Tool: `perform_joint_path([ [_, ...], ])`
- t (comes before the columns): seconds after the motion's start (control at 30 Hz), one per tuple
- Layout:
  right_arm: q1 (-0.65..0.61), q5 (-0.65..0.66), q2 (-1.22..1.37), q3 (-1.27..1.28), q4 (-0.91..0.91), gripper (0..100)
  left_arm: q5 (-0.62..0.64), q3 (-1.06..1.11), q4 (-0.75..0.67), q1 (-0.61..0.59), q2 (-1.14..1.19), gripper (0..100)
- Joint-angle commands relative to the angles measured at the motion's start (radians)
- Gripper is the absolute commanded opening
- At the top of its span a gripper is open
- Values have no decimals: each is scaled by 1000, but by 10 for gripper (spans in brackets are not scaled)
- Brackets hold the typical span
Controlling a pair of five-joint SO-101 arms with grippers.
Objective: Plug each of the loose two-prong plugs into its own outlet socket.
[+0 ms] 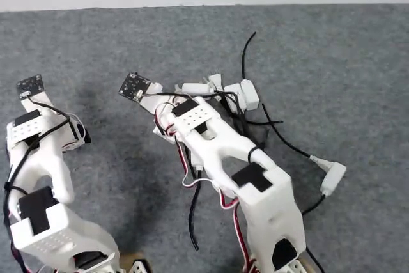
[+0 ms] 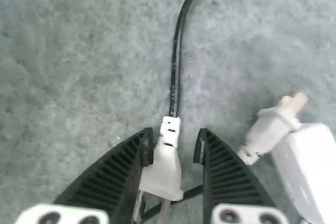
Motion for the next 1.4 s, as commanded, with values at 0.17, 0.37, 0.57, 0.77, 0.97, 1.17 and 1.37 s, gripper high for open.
perform_joint_path([
  [0.17,-5,14,243,-525,392,123,-14,-35,12,2,-8,221],
  [0.37,-5,12,441,-875,604,103,-14,-35,12,2,-8,221],
  [0.57,-5,6,582,-1148,754,5,-14,-35,11,2,-8,221],
  [0.77,-41,-35,647,-1415,951,9,-14,-35,9,3,-8,221],
  [0.97,-44,-213,638,-1596,1041,9,-14,-35,8,3,-8,221],
  [1.17,-21,-244,518,-1455,1043,8,-14,-35,8,3,-8,221],
  [1.37,-15,-319,251,-1125,1040,8,-14,-36,8,3,-6,221],
])
